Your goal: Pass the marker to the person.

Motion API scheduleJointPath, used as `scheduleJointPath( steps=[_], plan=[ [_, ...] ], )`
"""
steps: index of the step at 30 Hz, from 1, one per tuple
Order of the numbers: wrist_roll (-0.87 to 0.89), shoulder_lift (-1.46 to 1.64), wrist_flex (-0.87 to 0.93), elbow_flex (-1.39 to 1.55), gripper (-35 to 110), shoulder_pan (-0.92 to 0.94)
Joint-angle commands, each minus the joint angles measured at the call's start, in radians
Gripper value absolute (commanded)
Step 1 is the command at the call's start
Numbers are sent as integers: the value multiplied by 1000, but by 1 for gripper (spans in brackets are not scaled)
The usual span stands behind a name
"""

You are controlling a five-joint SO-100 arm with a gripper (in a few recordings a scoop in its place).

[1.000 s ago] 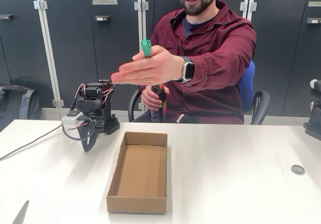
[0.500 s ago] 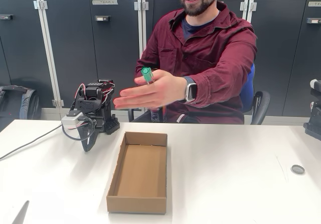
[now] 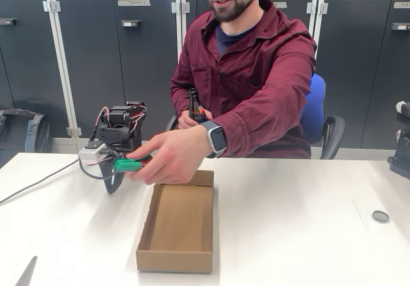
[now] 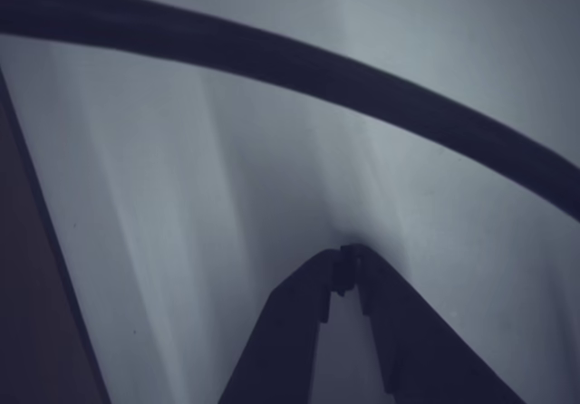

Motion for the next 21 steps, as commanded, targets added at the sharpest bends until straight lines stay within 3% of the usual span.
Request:
scheduleJointPath(
  steps=[1, 21],
  plan=[
    [-8, 9, 5, 23, -5, 6],
    [-8, 9, 14, 23, -5, 3]
  ],
)
